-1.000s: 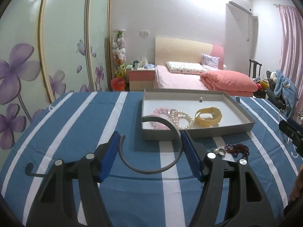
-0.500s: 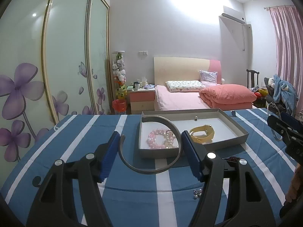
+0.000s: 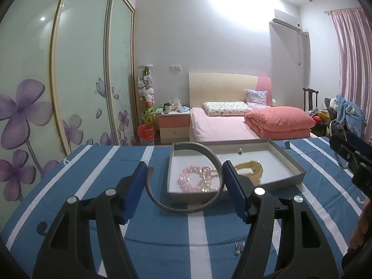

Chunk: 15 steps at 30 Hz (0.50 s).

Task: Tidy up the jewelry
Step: 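Carry both silver bangles in both tools over the gray tray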

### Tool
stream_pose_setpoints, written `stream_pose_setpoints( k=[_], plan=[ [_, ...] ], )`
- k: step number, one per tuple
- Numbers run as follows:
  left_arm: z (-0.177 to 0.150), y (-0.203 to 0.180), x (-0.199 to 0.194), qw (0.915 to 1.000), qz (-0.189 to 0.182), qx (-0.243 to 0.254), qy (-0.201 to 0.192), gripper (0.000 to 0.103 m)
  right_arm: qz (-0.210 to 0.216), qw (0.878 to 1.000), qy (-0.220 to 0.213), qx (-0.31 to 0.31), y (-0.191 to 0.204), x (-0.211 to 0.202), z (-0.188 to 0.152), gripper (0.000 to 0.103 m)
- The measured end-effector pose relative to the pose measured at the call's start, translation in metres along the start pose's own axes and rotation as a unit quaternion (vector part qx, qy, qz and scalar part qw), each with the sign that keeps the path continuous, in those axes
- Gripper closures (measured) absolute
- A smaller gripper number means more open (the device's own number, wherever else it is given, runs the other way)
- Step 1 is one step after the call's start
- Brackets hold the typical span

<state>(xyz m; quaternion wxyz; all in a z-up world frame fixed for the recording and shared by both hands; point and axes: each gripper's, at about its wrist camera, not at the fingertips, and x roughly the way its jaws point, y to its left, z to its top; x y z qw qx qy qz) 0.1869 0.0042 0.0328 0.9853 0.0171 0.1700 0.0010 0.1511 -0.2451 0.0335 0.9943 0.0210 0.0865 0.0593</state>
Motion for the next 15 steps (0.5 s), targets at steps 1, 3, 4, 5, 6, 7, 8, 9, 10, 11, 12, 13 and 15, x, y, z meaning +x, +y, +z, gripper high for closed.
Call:
stream_pose_setpoints(
  k=[1, 3, 4, 5, 6, 7, 8, 9, 10, 11, 12, 13, 15],
  plan=[
    [0.002, -0.001, 0.002, 1.0000, 0.001, 0.001, -0.002, 0.038, -0.001, 1.000, -0.005, 0.000, -0.001, 0.002, 0.003, 0.033],
    [0.006, -0.002, 0.007, 1.0000, 0.004, 0.002, -0.008, 0.038, -0.003, 1.000, -0.010, 0.001, -0.001, 0.007, 0.005, 0.033],
    [0.009, -0.004, 0.012, 0.9999, 0.005, 0.004, -0.009, 0.038, -0.003, 1.000, -0.011, 0.002, -0.002, 0.011, 0.006, 0.033],
    [0.011, -0.005, 0.015, 0.9999, 0.005, 0.005, -0.010, 0.038, -0.004, 1.000, -0.011, 0.003, -0.003, 0.014, 0.007, 0.033],
    [0.013, -0.006, 0.019, 0.9999, 0.005, 0.006, -0.011, 0.038, -0.004, 1.000, -0.010, 0.004, -0.004, 0.016, 0.006, 0.033],
    [0.015, -0.009, 0.025, 0.9999, 0.006, 0.009, -0.011, 0.038, -0.004, 1.000, -0.010, 0.005, -0.005, 0.021, 0.007, 0.033],
    [0.016, -0.010, 0.029, 0.9999, 0.006, 0.010, -0.010, 0.038, -0.004, 1.000, -0.009, 0.006, -0.006, 0.025, 0.007, 0.033],
    [0.018, -0.012, 0.034, 0.9999, 0.005, 0.011, -0.008, 0.038, -0.003, 1.000, -0.007, 0.006, -0.007, 0.028, 0.007, 0.033],
    [0.019, -0.013, 0.039, 0.9999, 0.004, 0.011, -0.006, 0.038, -0.004, 1.000, -0.006, 0.007, -0.008, 0.031, 0.007, 0.033],
    [0.020, -0.015, 0.045, 0.9999, 0.002, 0.011, -0.002, 0.038, -0.004, 1.000, -0.005, 0.006, -0.008, 0.035, 0.007, 0.033],
    [0.020, -0.016, 0.048, 0.9999, 0.002, 0.010, 0.000, 0.038, -0.004, 1.000, -0.003, 0.005, -0.009, 0.039, 0.007, 0.033],
    [0.020, -0.017, 0.054, 0.9999, 0.002, 0.010, 0.002, 0.038, -0.004, 1.000, -0.001, 0.005, -0.010, 0.042, 0.006, 0.033],
    [0.021, -0.019, 0.065, 0.9999, 0.000, 0.008, 0.007, 0.038, -0.002, 1.000, 0.004, 0.005, -0.012, 0.050, 0.005, 0.033]
  ],
)
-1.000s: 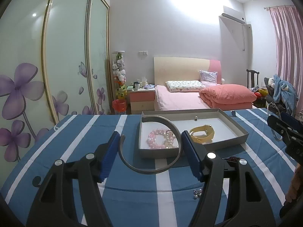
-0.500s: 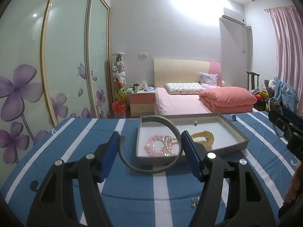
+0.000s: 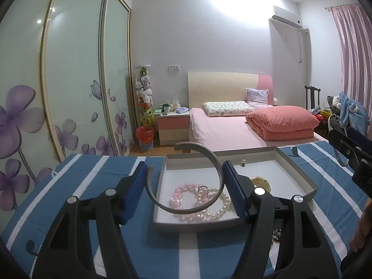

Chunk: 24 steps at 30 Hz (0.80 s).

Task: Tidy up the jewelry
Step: 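Carry both silver bangles in both tools over the gray tray, then lower both bangles into the tray and open both tools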

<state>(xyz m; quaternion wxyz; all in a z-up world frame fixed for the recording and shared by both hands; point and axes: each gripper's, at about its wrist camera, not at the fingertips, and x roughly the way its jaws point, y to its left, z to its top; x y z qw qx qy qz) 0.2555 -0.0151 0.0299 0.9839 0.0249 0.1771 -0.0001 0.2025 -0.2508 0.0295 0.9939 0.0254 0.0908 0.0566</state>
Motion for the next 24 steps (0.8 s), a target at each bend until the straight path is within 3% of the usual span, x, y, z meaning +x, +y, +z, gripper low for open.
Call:
stream_pose_setpoints(
  k=[8, 16, 24],
  plan=[
    [0.003, -0.007, 0.050, 0.9996, -0.014, -0.007, 0.024, 0.038, 0.016, 0.999, 0.045, 0.000, -0.004, 0.045, -0.012, 0.033],
    [-0.005, -0.013, 0.098, 0.9972, -0.032, -0.012, 0.067, 0.038, 0.018, 0.991, 0.128, 0.019, -0.008, 0.081, -0.028, 0.033],
    [-0.015, -0.021, 0.115, 0.9956, -0.038, -0.006, 0.086, 0.038, 0.023, 0.982, 0.186, 0.030, -0.005, 0.099, -0.036, 0.031]
  ],
)
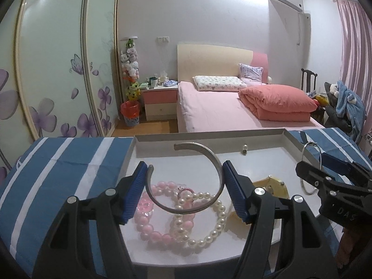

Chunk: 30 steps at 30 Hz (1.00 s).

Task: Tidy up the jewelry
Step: 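Lower both bangles into the tray and open both tools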

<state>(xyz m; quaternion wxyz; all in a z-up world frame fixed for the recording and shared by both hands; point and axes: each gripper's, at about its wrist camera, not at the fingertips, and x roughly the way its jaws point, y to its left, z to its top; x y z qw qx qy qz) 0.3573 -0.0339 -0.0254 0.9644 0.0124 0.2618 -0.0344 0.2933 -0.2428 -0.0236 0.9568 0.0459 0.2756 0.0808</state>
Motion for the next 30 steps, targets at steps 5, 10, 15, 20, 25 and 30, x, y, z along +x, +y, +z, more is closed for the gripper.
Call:
stream_pose_setpoints(
  k=[5, 10, 15, 20, 25, 30],
  plan=[
    [-0.001, -0.001, 0.007, 0.9999, -0.001, 0.001, 0.010, 0.038, 0.006, 1.000, -0.013, -0.004, 0.002, -0.008, 0.001, 0.019],
    [-0.001, -0.002, 0.010, 0.9999, -0.003, 0.001, 0.015, 0.038, 0.008, 1.000, -0.018, 0.004, -0.001, -0.014, 0.001, 0.019],
    [0.000, 0.000, 0.014, 0.9996, -0.007, -0.005, 0.026, 0.038, 0.005, 1.000, -0.026, 0.005, -0.003, -0.018, 0.007, 0.019],
    [0.004, 0.002, 0.003, 0.9999, -0.011, -0.004, 0.009, 0.037, 0.003, 0.999, -0.040, 0.000, -0.003, -0.032, 0.008, 0.019],
    [0.003, 0.003, -0.019, 0.9999, -0.013, 0.001, -0.006, 0.037, 0.005, 0.999, -0.050, 0.000, -0.003, -0.047, 0.006, 0.019],
    [-0.007, 0.006, -0.047, 0.9998, -0.017, 0.002, -0.013, 0.037, 0.008, 0.998, -0.058, -0.007, -0.001, -0.065, 0.001, 0.019]
  ],
)
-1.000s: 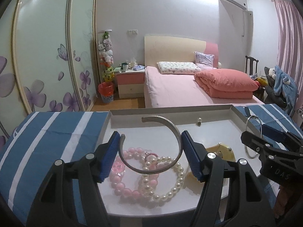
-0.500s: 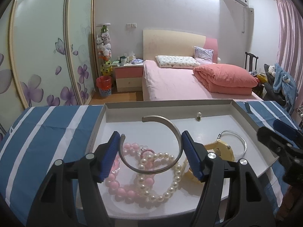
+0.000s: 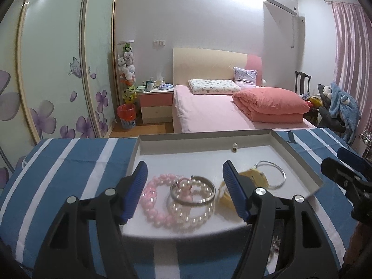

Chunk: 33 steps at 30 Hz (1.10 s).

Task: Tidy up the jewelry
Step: 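Lower both bangles into the tray and open both tools, then withdraw both tools and close the left tool on the pearl drop earrings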

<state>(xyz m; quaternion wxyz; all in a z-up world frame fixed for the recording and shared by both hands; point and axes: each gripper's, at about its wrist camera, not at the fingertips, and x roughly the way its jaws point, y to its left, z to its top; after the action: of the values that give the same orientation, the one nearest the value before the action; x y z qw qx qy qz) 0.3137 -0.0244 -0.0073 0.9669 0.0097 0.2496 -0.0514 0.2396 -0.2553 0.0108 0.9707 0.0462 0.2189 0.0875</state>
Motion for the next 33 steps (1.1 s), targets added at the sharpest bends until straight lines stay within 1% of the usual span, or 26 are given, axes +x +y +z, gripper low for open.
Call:
stream_pose_setpoints(
  k=[5, 9, 12, 13, 15, 16, 19, 23, 26, 30, 31, 32, 33],
  plan=[
    [-0.018, 0.004, -0.040, 0.9999, -0.016, 0.003, 0.004, 0.037, 0.002, 1.000, -0.008, -0.004, -0.001, -0.026, -0.009, 0.019],
    [-0.038, -0.003, -0.065, 0.9986, -0.042, 0.021, 0.023, 0.039, 0.000, 1.000, -0.010, -0.008, 0.000, -0.048, -0.022, 0.019],
    [-0.056, -0.013, -0.076, 0.9954, -0.071, 0.039, 0.052, 0.045, -0.004, 1.000, -0.009, -0.012, 0.000, -0.060, -0.032, 0.019],
    [-0.063, -0.017, -0.077, 0.9934, -0.080, 0.045, 0.068, 0.046, -0.005, 1.000, -0.009, -0.013, 0.000, -0.063, -0.034, 0.019],
    [-0.072, -0.025, -0.075, 0.9897, -0.095, 0.056, 0.090, 0.055, -0.006, 1.000, -0.007, -0.012, -0.002, -0.068, -0.039, 0.019],
    [-0.078, -0.030, -0.075, 0.9871, -0.103, 0.065, 0.104, 0.055, -0.007, 1.000, -0.006, -0.011, -0.003, -0.070, -0.040, 0.019],
    [-0.089, -0.042, -0.073, 0.9834, -0.108, 0.081, 0.121, 0.056, -0.007, 1.000, -0.006, -0.009, -0.005, -0.076, -0.045, 0.019],
    [-0.098, -0.049, -0.063, 0.9799, -0.097, 0.089, 0.150, 0.056, -0.007, 1.000, -0.007, -0.004, -0.009, -0.078, -0.046, 0.019],
    [-0.101, -0.050, -0.055, 0.9760, -0.095, 0.090, 0.174, 0.056, -0.007, 1.000, -0.007, -0.001, -0.011, -0.080, -0.050, 0.019],
    [-0.104, -0.053, -0.047, 0.9725, -0.085, 0.096, 0.195, 0.056, -0.005, 1.000, -0.003, 0.003, -0.012, -0.078, -0.053, 0.019],
    [-0.104, -0.053, -0.047, 0.9729, -0.084, 0.093, 0.194, 0.057, -0.005, 1.000, -0.003, 0.003, -0.012, -0.078, -0.053, 0.019],
    [-0.103, -0.053, -0.046, 0.9733, -0.081, 0.091, 0.195, 0.061, -0.005, 1.000, -0.002, 0.004, -0.012, -0.078, -0.053, 0.019],
    [-0.102, -0.053, -0.045, 0.9737, -0.079, 0.090, 0.194, 0.072, -0.005, 1.000, -0.002, 0.004, -0.013, -0.078, -0.054, 0.019]
  ],
)
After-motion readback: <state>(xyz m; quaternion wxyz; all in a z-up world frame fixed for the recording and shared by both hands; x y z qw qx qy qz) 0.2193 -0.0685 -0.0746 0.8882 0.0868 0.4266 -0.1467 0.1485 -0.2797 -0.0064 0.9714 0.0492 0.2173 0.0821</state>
